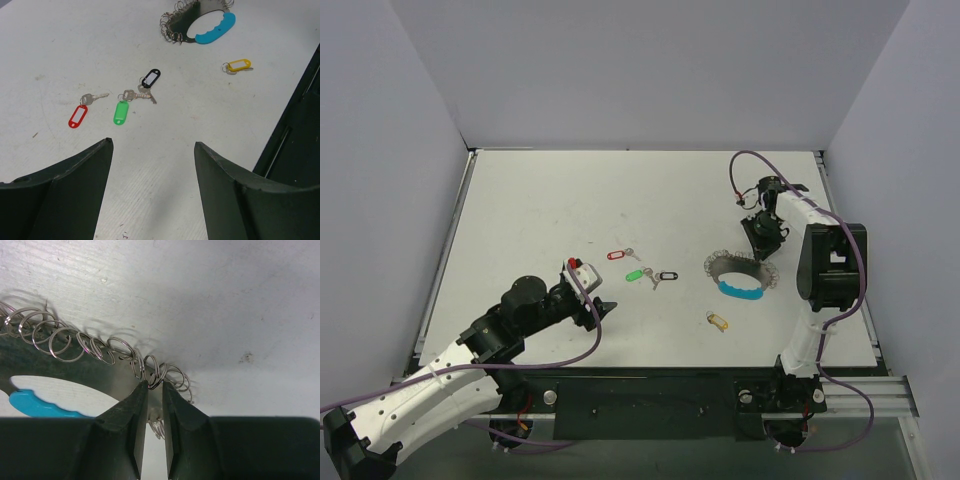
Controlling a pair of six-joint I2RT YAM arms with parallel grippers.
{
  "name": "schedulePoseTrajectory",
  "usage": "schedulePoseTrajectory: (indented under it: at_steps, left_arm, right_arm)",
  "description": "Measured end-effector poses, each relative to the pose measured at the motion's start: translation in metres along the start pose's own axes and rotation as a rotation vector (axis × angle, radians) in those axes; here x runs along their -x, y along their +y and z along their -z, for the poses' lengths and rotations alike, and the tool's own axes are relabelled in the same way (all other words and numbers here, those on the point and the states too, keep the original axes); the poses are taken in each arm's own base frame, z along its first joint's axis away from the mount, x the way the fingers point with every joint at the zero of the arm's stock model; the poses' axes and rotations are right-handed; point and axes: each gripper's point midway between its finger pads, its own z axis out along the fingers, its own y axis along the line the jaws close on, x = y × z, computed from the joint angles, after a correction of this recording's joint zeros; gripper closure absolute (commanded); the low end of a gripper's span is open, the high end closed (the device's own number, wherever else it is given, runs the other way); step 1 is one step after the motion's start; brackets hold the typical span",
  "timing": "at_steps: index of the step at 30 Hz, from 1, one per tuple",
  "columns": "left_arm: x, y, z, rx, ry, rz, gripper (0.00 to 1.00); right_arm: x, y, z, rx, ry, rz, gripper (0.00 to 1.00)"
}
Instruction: Put the keys on the keyring
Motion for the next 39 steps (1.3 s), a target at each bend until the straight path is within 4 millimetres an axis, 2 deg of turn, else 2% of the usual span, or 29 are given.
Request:
schedulePoseTrajectory:
  at_steps: [7, 12, 25, 39]
  left_arm:
    - [0.0000, 0.0008, 0.0001, 0.001, 0.000, 0.001, 0.24]
    - [0.0000, 0.0005, 0.0001, -0.001, 0.000, 0.002, 0.24]
    - [-0.0007, -0.0008, -0.0003, -0.010, 0.003, 0.003, 0.24]
    - [-0.0013, -0.0002, -0.0007, -0.010, 0.005, 0.004, 0.24]
  right_arm:
    - [-0.0013, -0.0034, -0.0001, 0.005, -0.002, -0.014, 0.82]
    - [-0.0010, -0.0021, -0.0002, 0.016, -0.005, -0.019, 0.75]
    - [-0.0031, -0.0069, -0.0003, 0.060, -0.021, -0.087, 0.77]
    - [-0.0007, -0.0013, 0.0002, 0.126, -0.045, -0.144, 0.78]
